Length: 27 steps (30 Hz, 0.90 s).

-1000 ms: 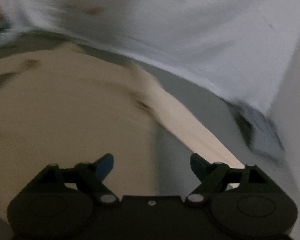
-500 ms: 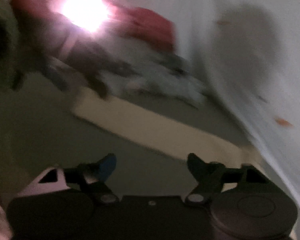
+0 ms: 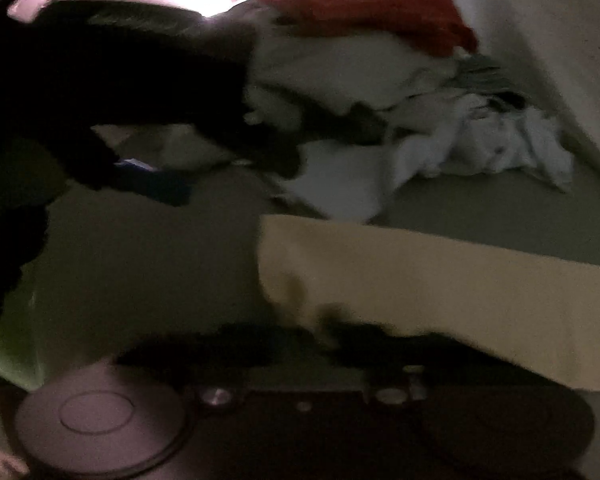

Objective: Fold clothes

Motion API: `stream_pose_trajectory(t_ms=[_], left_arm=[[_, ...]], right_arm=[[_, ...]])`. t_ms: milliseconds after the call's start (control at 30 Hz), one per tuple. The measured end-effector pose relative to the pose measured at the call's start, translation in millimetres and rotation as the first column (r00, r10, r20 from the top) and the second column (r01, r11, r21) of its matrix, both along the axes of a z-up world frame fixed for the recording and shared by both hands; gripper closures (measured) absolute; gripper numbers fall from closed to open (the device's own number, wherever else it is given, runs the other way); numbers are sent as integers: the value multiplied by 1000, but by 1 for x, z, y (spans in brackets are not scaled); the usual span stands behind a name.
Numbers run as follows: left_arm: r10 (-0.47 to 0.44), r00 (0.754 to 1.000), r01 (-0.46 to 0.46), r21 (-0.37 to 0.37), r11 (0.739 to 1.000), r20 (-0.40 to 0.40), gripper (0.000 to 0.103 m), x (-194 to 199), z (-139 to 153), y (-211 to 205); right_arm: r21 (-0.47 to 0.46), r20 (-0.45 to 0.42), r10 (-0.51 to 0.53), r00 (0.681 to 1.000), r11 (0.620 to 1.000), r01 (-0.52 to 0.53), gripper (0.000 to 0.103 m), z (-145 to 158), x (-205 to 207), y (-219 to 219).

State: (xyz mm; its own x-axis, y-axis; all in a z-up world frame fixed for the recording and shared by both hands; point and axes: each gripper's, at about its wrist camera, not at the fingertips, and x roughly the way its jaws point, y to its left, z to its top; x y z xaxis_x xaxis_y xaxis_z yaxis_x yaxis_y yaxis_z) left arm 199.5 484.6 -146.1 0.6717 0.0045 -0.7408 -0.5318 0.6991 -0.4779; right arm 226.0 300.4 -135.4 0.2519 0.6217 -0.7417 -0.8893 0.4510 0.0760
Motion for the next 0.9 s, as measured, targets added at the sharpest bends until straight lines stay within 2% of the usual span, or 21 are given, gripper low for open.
stream_pose_trajectory(t_ms=[67, 167, 233, 333, 467, 600, 667, 733, 767, 833, 867, 900], left_arm=[[8, 1000, -8, 6, 1000, 19, 4, 0, 10, -1], [10, 999, -11, 26, 1000, 52, 4, -2, 29, -9], [3, 998, -6, 47, 999, 56, 4, -1, 38, -23], [-38, 999, 35, 75, 997, 35, 4, 1, 43, -54], [-212, 977, 213, 70, 975, -10, 4, 6, 37, -130], [-398, 912, 408, 116, 906, -99, 4, 7, 25, -229], [-451, 881, 469, 136, 873, -141, 4, 6, 17, -270], [-480, 860, 504, 146, 851, -173, 4, 5, 10, -299], [-485, 852, 516, 156, 842, -198, 4, 5, 7, -313], [-486, 838, 536, 205, 819, -246, 4, 4, -1, -335], [-473, 838, 535, 240, 810, -273, 4, 4, -4, -343], [-456, 838, 533, 270, 802, -299, 5, 5, -9, -349]], right_arm=[[17, -17, -30, 999, 999, 30, 97, 7, 10, -8], [99, -48, -144, 988, 984, 149, 97, 31, 34, -42], [171, -72, -242, 968, 953, 251, 97, 51, 54, -76], [266, -75, -406, 911, 872, 411, 97, 83, 85, -144], [379, -83, -600, 796, 720, 582, 97, 121, 124, -264], [422, -36, -737, 675, 601, 679, 97, 139, 147, -383], [420, -53, -810, 584, 512, 749, 97, 134, 157, -446], [406, -98, -872, 479, 404, 820, 97, 121, 166, -506], [392, -122, -890, 440, 364, 845, 97, 113, 168, -529], [353, -172, -909, 380, 304, 885, 96, 95, 170, -569], [337, -180, -911, 370, 296, 894, 96, 87, 170, -580], [322, -169, -910, 377, 311, 894, 96, 79, 168, -585]])
